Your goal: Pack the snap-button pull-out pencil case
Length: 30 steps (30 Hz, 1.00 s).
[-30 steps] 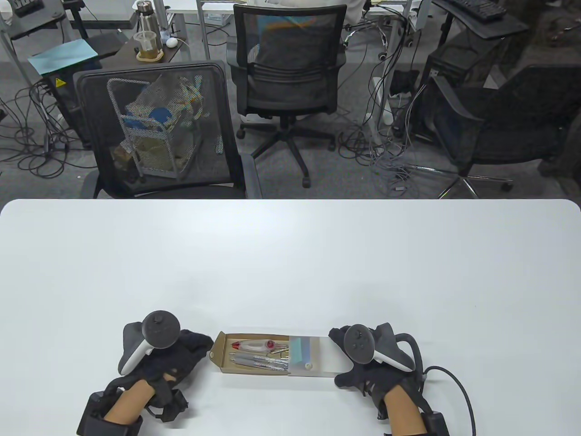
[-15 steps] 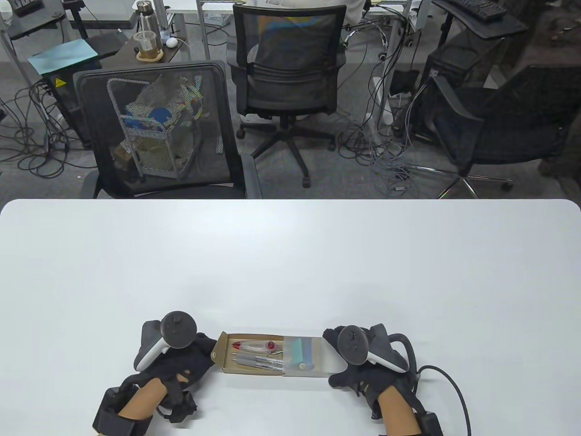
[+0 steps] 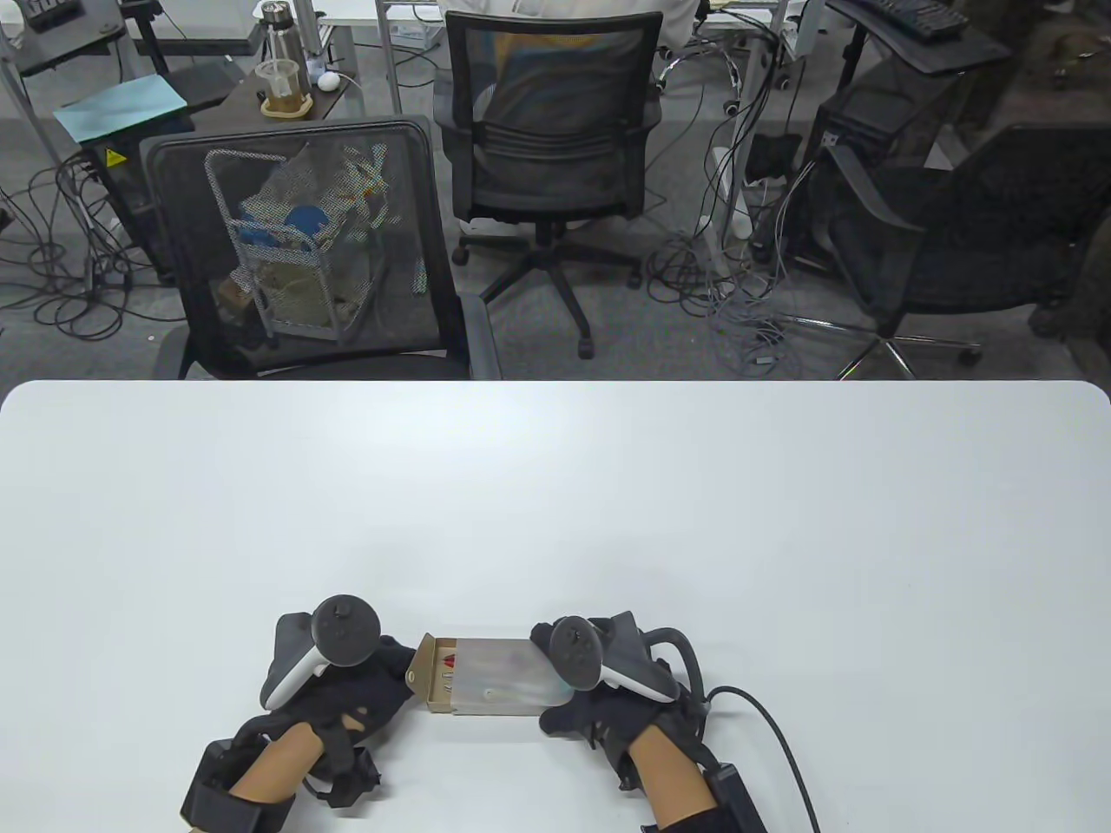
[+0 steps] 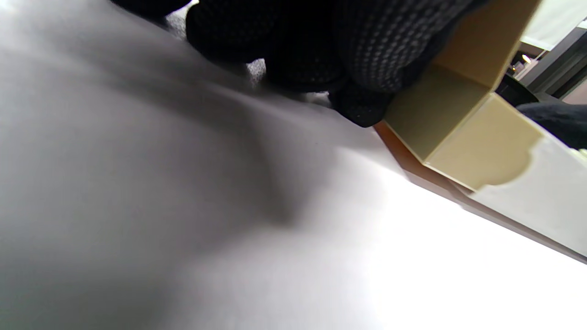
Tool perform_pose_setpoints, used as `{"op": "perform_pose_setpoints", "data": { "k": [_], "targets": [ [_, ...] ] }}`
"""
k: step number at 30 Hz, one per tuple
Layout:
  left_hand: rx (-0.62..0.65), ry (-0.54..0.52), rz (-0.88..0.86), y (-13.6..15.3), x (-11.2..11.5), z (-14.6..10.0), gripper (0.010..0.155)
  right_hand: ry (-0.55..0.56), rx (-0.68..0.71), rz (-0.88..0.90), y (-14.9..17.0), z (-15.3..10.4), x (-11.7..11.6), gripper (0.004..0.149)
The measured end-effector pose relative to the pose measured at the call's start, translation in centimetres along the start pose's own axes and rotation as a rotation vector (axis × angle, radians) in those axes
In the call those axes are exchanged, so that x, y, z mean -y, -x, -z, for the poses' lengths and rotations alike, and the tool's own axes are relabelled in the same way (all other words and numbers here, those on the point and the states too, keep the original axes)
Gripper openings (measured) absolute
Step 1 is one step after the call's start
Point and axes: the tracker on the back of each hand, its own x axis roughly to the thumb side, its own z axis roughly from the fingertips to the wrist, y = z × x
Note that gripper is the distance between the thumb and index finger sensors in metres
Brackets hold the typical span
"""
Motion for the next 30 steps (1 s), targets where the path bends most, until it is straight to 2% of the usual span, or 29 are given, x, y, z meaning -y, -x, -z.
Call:
{"op": "perform_pose_setpoints", "data": {
  "k": [6,18,21,24,30],
  "targets": [
    [-0.001,0.003,0.0,0.0,0.0,0.0,0.043,0.003,-0.014,0.01,-1.5,0.7,-0.2,0.09],
    [-0.039,0.028,-0.074,-0.2,0.5,-0.5,0.05,0.004,-0.008,0.028,-1.2,0.6,-0.3,0.09],
    [-0.068,0.018,-0.093,-0.4,0.6,-0.7,0.058,0.003,-0.008,0.025,-1.3,0.6,-0.3,0.09],
    [-0.109,0.009,-0.112,-0.9,0.8,-1.0,0.076,0.006,-0.008,0.022,-1.3,0.6,-0.3,0.09],
    [-0.169,-0.058,-0.038,-2.2,1.2,-1.3,0.083,0.014,-0.009,0.0,-1.5,0.5,-0.3,0.091]
  ]
}}
